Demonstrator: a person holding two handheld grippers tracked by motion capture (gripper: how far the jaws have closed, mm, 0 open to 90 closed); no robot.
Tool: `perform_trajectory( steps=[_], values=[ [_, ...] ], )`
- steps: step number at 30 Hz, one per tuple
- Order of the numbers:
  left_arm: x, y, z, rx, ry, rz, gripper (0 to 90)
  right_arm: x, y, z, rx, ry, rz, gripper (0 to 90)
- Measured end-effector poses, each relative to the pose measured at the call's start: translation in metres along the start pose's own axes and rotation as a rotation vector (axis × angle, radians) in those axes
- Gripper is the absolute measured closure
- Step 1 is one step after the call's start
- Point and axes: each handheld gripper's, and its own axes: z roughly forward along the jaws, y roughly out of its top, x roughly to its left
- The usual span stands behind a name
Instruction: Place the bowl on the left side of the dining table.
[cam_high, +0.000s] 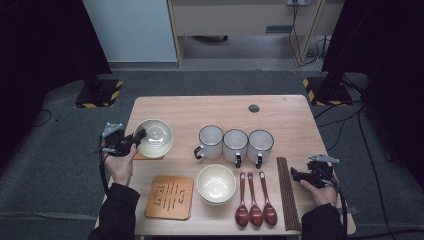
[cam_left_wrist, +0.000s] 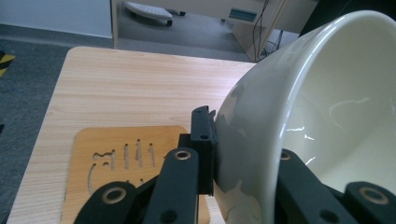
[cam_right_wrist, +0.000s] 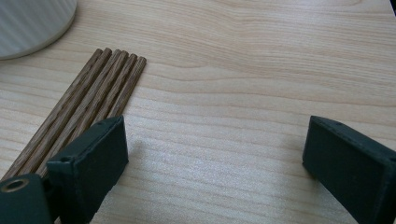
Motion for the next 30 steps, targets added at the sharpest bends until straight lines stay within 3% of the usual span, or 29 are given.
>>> perform_trajectory(
  steps=[12, 30],
  values=[
    [0.024, 0.002, 0.018, 0.023, 0.049, -0.007, 79.8, -0.001, 0.000, 0.001, 0.005, -0.016, 0.014, 4.5],
    [0.057, -0.001, 0.041, 0.064, 0.080, -0.066, 79.9, -0.001, 0.000, 0.001, 0.006, -0.017, 0.014, 4.4]
  ],
)
